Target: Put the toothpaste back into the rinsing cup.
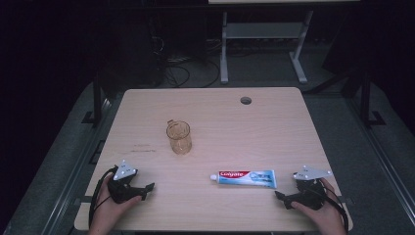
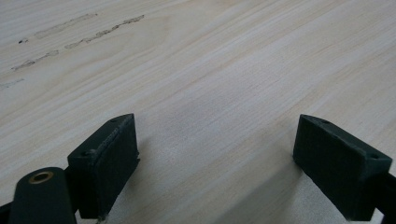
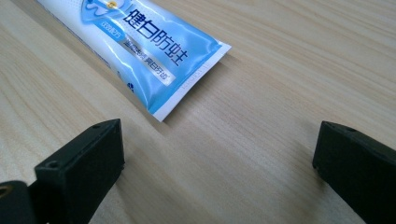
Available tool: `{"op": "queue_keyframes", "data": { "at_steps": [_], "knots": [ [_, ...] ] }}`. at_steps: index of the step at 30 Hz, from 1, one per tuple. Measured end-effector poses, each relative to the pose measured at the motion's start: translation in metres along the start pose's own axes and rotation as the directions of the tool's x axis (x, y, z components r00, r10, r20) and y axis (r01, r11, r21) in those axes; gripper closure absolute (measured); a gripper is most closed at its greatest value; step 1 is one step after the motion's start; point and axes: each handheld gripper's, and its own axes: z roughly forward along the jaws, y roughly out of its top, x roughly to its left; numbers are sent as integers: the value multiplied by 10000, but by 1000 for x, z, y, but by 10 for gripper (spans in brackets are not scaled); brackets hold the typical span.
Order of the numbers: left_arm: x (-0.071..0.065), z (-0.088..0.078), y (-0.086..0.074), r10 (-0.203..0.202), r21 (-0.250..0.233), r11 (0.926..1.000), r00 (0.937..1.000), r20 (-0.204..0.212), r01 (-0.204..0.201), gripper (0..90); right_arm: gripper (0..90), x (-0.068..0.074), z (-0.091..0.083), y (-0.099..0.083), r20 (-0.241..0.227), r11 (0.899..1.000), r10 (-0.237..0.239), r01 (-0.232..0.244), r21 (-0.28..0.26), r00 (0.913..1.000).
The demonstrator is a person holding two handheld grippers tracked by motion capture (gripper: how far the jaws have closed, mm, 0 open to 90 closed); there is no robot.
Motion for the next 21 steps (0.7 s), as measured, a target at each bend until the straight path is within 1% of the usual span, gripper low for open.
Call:
{"op": "queue_keyframes", "data": {
  "at_steps": [4, 5, 6, 7, 8, 9, 10, 11, 12, 13, 14, 15, 18, 19, 20, 21],
  "knots": [
    [0, 0, 0, 15, -6, 10000, 10000, 10, -15, 129, 16, 0, 0, 0, -7, 10000, -11, 11, -2, 10000],
    [0, 0, 0, 12, -7, 10000, 10000, 17, -12, 128, 38, 0, -1, 0, -20, 10000, -12, 12, -12, 10000],
    [0, 0, 0, 12, -7, 10000, 10000, 17, -12, 129, 38, 0, -1, 0, -20, 10000, -12, 12, -12, 10000],
    [0, 0, 0, 11, -9, 10000, 10000, 17, -11, 129, 159, -1, -3, -2, 35, 9997, 16, -15, -256, 10000],
    [0, 0, 0, 8, -12, 10000, 10000, 23, -8, 129, 163, -1, -4, -2, -32, 9993, 62, -63, -369, 10000],
    [0, 1, 0, 21, -4, 10000, 10000, 36, -21, 128, 161, -2, -5, -3, -112, 9993, 57, -61, -373, 9999],
    [0, 1, 0, 27, -5, 10000, 10000, 45, -27, 128, 184, -2, -5, -3, -136, 9992, 73, -79, -394, 9999],
    [0, 1, 0, 30, -6, 10000, 10000, 44, -30, 129, 252, -2, -6, -3, -91, 9990, 70, -74, -437, 9999],
    [0, 1, 0, 30, -6, 10000, 10000, 44, -30, 129, 252, -2, -6, -3, -91, 9990, 70, -74, -437, 9999],
    [0, 1, 0, 32, -7, 10000, 10000, 43, -32, 129, 279, -3, -9, -2, -275, 9987, 243, -255, -445, 9993],
    [0, 1, 0, 32, -7, 10000, 10000, 43, -32, 129, 279, -3, -9, -2, -275, 9987, 243, -255, -445, 9993],
    [0, 1, 0, 36, -7, 10000, 10000, 45, -36, 130, 345, -2, -11, -1, -379, 9987, 250, -267, -436, 9990],
    [0, 1, 0, 69, -14, 10000, 9999, 96, -69, 129, 409, 2, -16, 1, -486, 9983, 248, -272, -514, 9985],
    [0, 1, 0, 69, -14, 10000, 9999, 96, -69, 129, 409, 2, -16, 1, -486, 9983, 248, -272, -514, 9985],
    [0, 1, 0, 69, -13, 10000, 9999, 97, -69, 129, 438, 3, -18, 2, -533, 9981, 200, -231, -580, 9984],
    [0, 1, 0, 74, -14, 10000, 9999, 98, -73, 129, 492, 6, -20, 3, -718, 9976, 291, -335, -614, 9970]
  ]
}}
